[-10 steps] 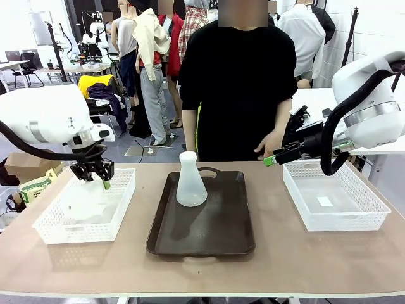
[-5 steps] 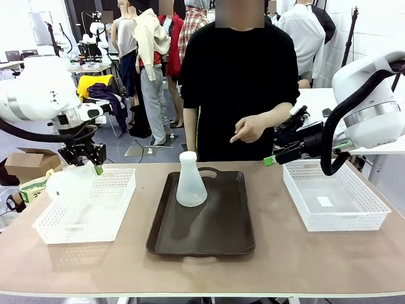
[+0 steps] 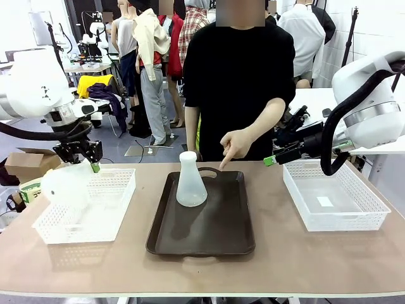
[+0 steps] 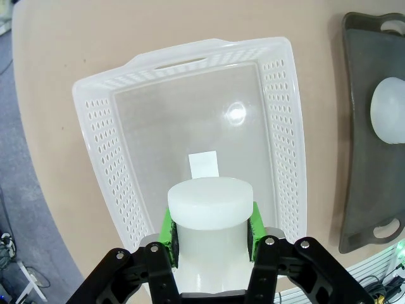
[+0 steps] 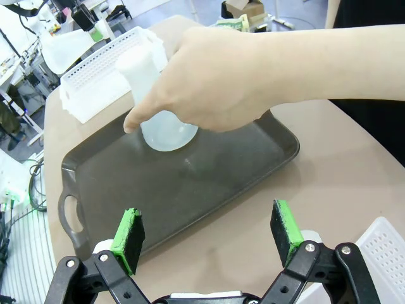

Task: Prepare the laboratory tools.
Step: Place the picked Big flask upright in the Handle tray as directed by the person.

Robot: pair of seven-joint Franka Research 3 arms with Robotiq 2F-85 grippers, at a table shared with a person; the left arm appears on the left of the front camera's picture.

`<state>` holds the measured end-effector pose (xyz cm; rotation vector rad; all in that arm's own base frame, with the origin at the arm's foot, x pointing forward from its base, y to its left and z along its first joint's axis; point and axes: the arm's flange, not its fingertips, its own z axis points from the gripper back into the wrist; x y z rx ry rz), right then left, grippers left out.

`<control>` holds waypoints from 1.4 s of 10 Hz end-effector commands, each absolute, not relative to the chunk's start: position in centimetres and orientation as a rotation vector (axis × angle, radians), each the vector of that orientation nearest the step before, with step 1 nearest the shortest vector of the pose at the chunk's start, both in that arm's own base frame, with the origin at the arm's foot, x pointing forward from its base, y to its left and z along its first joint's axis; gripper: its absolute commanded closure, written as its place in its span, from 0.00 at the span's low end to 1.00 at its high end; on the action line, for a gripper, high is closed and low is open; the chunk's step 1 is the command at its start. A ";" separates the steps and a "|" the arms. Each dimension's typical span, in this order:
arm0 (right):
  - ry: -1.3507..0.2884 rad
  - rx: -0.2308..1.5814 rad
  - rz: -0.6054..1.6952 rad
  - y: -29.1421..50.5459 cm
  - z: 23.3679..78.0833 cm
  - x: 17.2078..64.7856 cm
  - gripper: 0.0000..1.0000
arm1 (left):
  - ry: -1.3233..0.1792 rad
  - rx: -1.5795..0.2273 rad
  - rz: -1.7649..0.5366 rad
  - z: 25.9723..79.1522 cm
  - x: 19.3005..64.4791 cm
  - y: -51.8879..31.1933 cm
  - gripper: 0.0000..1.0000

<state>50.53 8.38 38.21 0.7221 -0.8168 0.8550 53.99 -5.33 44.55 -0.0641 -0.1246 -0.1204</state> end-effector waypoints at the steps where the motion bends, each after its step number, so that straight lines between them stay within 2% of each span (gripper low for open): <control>1: -0.808 0.719 0.856 8.3 38.2 50.5 0.00 | -0.126 -0.063 -0.123 44.5 54.3 -5.5 1.00; 4: -0.808 0.719 0.856 8.3 38.2 50.5 0.00 | -0.118 -0.064 -0.121 44.2 54.1 -5.4 1.00; 8: -0.808 0.719 0.856 8.3 38.2 50.5 0.00 | -0.553 -0.394 -0.467 52.7 46.4 -7.1 1.00; 12: -0.808 0.719 0.856 8.3 38.2 50.5 0.00 | -0.954 -0.816 -0.838 54.0 43.1 -9.2 1.00; 14: -0.808 0.719 0.856 8.3 38.2 50.5 0.00 | -1.051 -0.960 -0.964 53.5 41.7 -9.7 1.00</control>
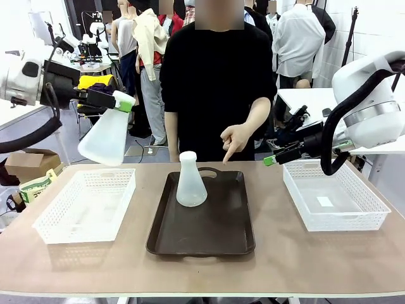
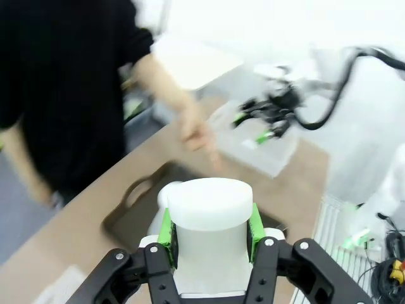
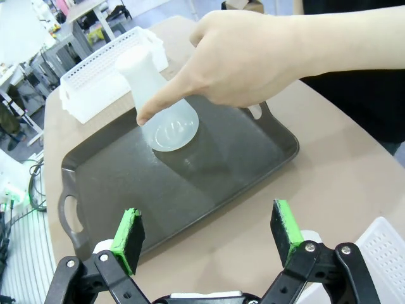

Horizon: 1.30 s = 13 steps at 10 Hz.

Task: Prepare the laboratory tools.
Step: Place the picked Big flask upright in the Handle tray as directed by the person.

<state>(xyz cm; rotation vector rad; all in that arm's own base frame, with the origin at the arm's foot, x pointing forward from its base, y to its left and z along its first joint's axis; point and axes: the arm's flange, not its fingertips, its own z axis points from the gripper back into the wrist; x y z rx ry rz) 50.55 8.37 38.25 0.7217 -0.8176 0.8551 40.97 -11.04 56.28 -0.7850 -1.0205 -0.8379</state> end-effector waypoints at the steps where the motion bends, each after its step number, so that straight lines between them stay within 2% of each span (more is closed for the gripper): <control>1: -0.808 0.719 0.856 8.3 38.2 50.5 0.00 | -1.022 -0.988 -0.972 53.2 41.5 -9.9 1.00; 2: -0.808 0.719 0.856 8.3 38.2 50.5 0.00 | -1.014 -0.996 -0.958 53.0 41.2 -10.0 1.00; 3: -0.808 0.719 0.856 8.3 38.2 50.5 0.00 | -0.950 -0.923 -0.810 52.6 42.1 -9.6 1.00; 4: -0.808 0.719 0.856 8.3 38.2 50.5 0.00 | -1.077 -0.966 -0.960 54.7 40.2 -10.8 1.00; 6: -0.808 0.719 0.856 8.3 38.2 50.5 0.00 | -1.077 -0.966 -0.960 54.7 40.2 -10.8 1.00; 7: -0.808 0.719 0.856 8.3 38.2 50.5 0.00 | -1.022 -0.966 -0.939 53.2 40.9 -10.1 1.00; 11: -0.808 0.719 0.856 8.3 38.2 50.5 0.00 | -1.143 -1.159 -1.314 47.0 38.5 -20.9 1.00; 13: -0.808 0.719 0.856 8.3 38.2 50.5 0.00 | -1.100 -1.179 -1.425 44.3 39.3 -24.8 1.00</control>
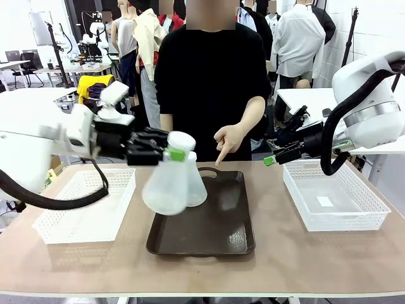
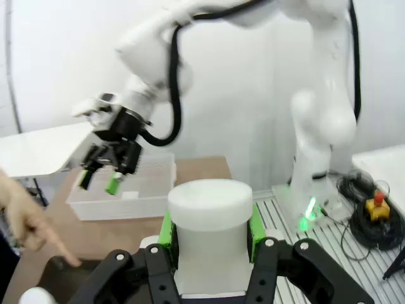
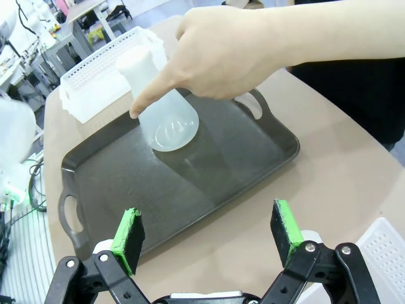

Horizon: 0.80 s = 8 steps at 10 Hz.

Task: Prepare the laboratory tools.
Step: Place the picked Big flask upright in the Handle tray as directed by the person.

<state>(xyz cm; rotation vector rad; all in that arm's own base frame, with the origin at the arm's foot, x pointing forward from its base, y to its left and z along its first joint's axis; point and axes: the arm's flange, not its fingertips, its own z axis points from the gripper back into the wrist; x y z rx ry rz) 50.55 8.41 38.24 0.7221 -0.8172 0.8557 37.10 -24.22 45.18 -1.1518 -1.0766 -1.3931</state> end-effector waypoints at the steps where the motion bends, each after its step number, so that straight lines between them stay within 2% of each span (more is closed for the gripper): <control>1: -0.808 0.719 0.856 8.3 38.2 50.5 0.00 | -1.173 -1.161 -1.456 43.2 40.2 -26.3 1.00; 3: -0.808 0.719 0.856 8.3 38.2 50.5 0.00 | -1.230 -1.199 -1.413 41.3 41.9 -28.3 1.00; 8: -0.808 0.719 0.856 8.3 38.2 50.5 0.00 | -1.133 -1.297 -1.326 35.9 44.1 -30.7 1.00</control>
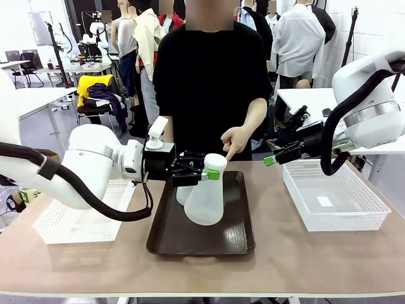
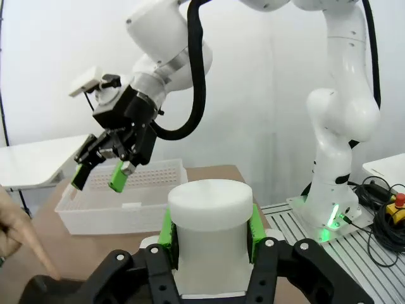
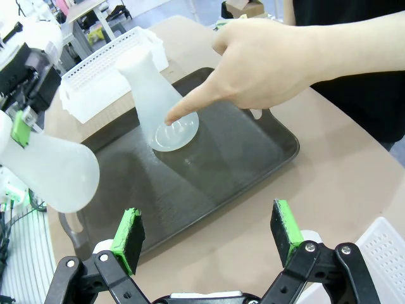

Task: Prepare the laboratory tools.
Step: Place the picked Big flask upright in the Handle tray as directed by the person.

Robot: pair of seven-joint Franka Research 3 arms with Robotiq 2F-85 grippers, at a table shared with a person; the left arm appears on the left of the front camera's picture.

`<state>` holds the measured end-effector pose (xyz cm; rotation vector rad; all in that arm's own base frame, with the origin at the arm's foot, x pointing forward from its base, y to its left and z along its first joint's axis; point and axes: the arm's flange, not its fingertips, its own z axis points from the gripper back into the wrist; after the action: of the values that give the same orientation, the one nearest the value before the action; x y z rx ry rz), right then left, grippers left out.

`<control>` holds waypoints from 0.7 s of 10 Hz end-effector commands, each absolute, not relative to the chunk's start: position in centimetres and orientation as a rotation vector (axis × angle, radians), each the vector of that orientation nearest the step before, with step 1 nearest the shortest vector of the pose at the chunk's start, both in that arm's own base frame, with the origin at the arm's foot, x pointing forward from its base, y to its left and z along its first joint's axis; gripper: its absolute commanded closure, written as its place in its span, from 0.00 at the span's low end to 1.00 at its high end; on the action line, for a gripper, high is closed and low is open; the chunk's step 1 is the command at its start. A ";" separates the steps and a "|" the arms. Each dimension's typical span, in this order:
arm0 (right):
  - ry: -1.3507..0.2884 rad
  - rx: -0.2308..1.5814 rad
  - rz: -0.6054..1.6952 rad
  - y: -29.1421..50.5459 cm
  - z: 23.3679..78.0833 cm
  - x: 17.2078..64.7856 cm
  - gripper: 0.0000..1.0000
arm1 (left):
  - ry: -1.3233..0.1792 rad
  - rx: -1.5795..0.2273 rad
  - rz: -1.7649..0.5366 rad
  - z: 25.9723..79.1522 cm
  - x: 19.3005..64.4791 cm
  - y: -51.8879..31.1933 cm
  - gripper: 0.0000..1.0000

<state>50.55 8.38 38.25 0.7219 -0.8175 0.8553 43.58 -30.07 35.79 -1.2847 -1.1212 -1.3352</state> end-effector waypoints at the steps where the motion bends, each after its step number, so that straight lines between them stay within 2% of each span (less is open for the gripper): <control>1: -0.808 0.719 0.856 8.3 38.2 50.5 0.00 | -1.117 -1.289 -1.331 34.8 44.4 -31.0 1.00; 7: -0.808 0.719 0.856 8.3 38.2 50.5 0.00 | -1.065 -1.197 -1.298 31.5 45.4 -30.4 1.00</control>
<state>50.55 8.38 38.24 0.7219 -0.8174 0.8553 44.99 -29.77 31.62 -1.2234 -1.0539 -1.2824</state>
